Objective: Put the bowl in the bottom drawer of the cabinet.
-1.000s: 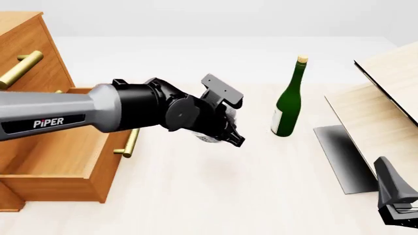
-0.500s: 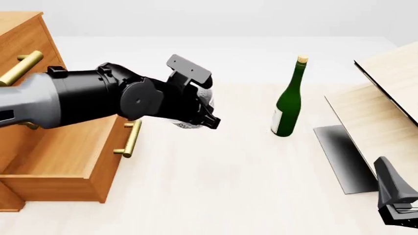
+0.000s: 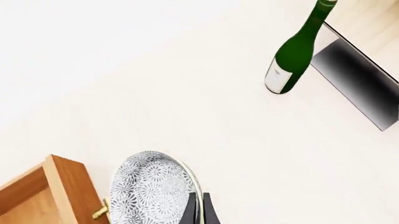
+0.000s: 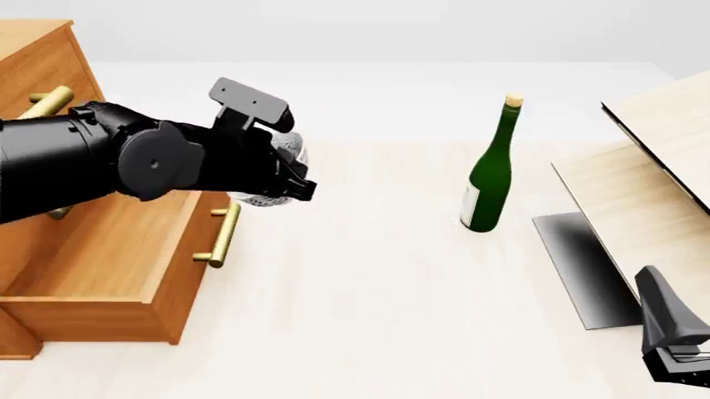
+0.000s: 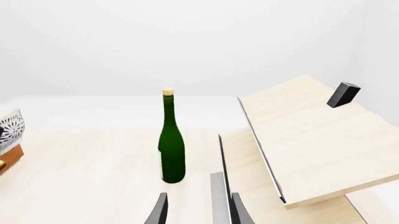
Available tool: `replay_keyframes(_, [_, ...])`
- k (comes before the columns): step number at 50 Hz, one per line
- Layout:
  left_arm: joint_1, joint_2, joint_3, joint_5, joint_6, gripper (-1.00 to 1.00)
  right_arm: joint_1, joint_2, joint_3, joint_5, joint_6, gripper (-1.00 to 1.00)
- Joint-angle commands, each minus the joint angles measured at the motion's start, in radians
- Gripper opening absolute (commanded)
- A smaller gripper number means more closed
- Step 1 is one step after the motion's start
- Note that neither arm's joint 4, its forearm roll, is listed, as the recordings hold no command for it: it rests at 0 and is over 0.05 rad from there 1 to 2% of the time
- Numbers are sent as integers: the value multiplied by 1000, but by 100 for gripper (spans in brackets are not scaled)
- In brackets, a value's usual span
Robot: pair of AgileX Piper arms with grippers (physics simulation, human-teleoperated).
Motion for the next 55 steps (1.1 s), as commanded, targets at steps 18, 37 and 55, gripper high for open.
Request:
replay_keyframes(18, [138, -134, 92, 3, -2, -100, 0, 0, 0, 0, 0, 100])
replay_keyframes(37, [240, -196, 128, 0, 4, -100, 0, 0, 0, 0, 0, 100])
replay_keyframes(55, [338, -233, 181, -32, -10, -100, 0, 0, 0, 0, 0, 100])
